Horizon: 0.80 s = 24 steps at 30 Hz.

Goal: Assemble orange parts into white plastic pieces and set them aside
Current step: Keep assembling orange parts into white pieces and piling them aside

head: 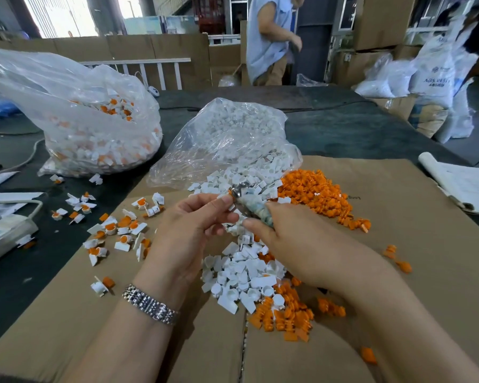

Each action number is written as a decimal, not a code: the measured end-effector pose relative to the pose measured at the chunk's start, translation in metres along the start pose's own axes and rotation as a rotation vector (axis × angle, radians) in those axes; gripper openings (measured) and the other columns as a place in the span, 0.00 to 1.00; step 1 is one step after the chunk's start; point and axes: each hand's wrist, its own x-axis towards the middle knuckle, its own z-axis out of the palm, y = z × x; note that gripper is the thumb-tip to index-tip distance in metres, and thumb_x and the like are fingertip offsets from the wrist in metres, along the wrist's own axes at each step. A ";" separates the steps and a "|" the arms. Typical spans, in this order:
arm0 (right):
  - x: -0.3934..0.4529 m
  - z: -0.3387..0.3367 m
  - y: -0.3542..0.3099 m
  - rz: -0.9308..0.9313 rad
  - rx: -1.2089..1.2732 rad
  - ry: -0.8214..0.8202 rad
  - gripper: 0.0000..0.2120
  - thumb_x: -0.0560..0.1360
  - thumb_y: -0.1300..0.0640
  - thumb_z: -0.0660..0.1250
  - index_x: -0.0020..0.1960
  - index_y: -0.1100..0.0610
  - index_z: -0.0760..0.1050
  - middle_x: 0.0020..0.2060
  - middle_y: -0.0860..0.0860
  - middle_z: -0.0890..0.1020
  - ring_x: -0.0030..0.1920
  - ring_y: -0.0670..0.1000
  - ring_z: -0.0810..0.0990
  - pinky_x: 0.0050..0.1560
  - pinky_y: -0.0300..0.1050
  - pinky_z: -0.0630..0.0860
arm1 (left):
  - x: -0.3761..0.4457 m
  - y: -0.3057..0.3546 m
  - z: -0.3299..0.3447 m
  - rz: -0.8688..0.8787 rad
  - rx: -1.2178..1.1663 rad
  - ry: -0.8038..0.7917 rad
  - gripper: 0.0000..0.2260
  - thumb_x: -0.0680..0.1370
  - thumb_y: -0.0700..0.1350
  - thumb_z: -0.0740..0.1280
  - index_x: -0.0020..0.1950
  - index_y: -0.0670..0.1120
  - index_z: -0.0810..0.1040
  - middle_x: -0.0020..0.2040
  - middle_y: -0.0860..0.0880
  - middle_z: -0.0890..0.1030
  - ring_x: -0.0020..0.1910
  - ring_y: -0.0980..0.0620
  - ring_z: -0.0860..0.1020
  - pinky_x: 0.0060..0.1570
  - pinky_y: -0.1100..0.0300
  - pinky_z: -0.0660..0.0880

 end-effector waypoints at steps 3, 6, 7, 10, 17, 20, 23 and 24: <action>0.002 0.002 0.003 -0.006 -0.006 0.041 0.18 0.82 0.39 0.55 0.42 0.51 0.69 0.34 0.50 0.74 0.30 0.48 0.69 0.30 0.41 0.63 | 0.000 -0.001 0.001 -0.013 -0.017 0.011 0.01 0.74 0.38 0.74 0.44 0.41 0.84 0.39 0.43 0.85 0.36 0.53 0.84 0.31 0.68 0.76; 0.005 0.002 0.006 -0.009 -0.044 0.050 0.20 0.82 0.39 0.56 0.42 0.53 0.71 0.33 0.51 0.74 0.30 0.48 0.70 0.30 0.42 0.64 | 0.001 -0.002 0.000 -0.031 -0.018 0.005 0.03 0.74 0.39 0.74 0.46 0.40 0.83 0.41 0.43 0.85 0.37 0.53 0.84 0.32 0.68 0.77; 0.006 0.002 0.006 -0.014 -0.057 0.058 0.20 0.81 0.38 0.56 0.43 0.53 0.71 0.34 0.51 0.75 0.31 0.48 0.71 0.30 0.43 0.65 | 0.002 -0.003 0.000 -0.033 -0.016 -0.003 0.04 0.74 0.39 0.74 0.46 0.40 0.83 0.41 0.43 0.85 0.38 0.53 0.84 0.33 0.67 0.77; 0.004 -0.001 0.009 -0.023 -0.007 0.028 0.25 0.79 0.32 0.54 0.46 0.53 0.73 0.36 0.52 0.79 0.34 0.51 0.77 0.36 0.50 0.75 | 0.001 -0.003 -0.001 0.011 -0.016 -0.009 0.07 0.74 0.42 0.74 0.49 0.40 0.83 0.41 0.44 0.85 0.40 0.52 0.84 0.36 0.66 0.79; 0.006 -0.016 0.032 0.101 0.148 0.183 0.24 0.77 0.31 0.54 0.42 0.51 0.70 0.34 0.49 0.78 0.33 0.49 0.76 0.32 0.45 0.67 | 0.010 0.000 -0.027 0.331 0.681 0.475 0.02 0.82 0.46 0.68 0.50 0.50 0.78 0.44 0.47 0.81 0.38 0.52 0.79 0.33 0.53 0.77; 0.015 -0.012 0.046 0.235 0.056 0.292 0.23 0.79 0.32 0.55 0.42 0.52 0.68 0.36 0.49 0.74 0.34 0.48 0.72 0.31 0.45 0.61 | 0.016 -0.001 -0.031 0.409 1.074 0.554 0.08 0.78 0.42 0.70 0.56 0.50 0.76 0.56 0.49 0.72 0.47 0.50 0.75 0.39 0.56 0.73; 0.023 -0.003 0.055 0.341 -0.061 0.297 0.25 0.79 0.33 0.56 0.52 0.55 0.70 0.48 0.54 0.77 0.45 0.54 0.76 0.37 0.47 0.68 | 0.015 -0.007 -0.023 0.423 1.165 0.295 0.08 0.79 0.42 0.69 0.53 0.55 0.78 0.54 0.53 0.77 0.47 0.57 0.77 0.42 0.62 0.74; 0.026 0.000 0.056 0.373 -0.104 0.293 0.27 0.79 0.33 0.55 0.57 0.57 0.71 0.54 0.56 0.77 0.52 0.57 0.76 0.45 0.51 0.73 | 0.015 -0.010 -0.021 0.411 1.220 0.213 0.06 0.79 0.44 0.70 0.52 0.56 0.79 0.52 0.54 0.79 0.45 0.59 0.76 0.41 0.65 0.72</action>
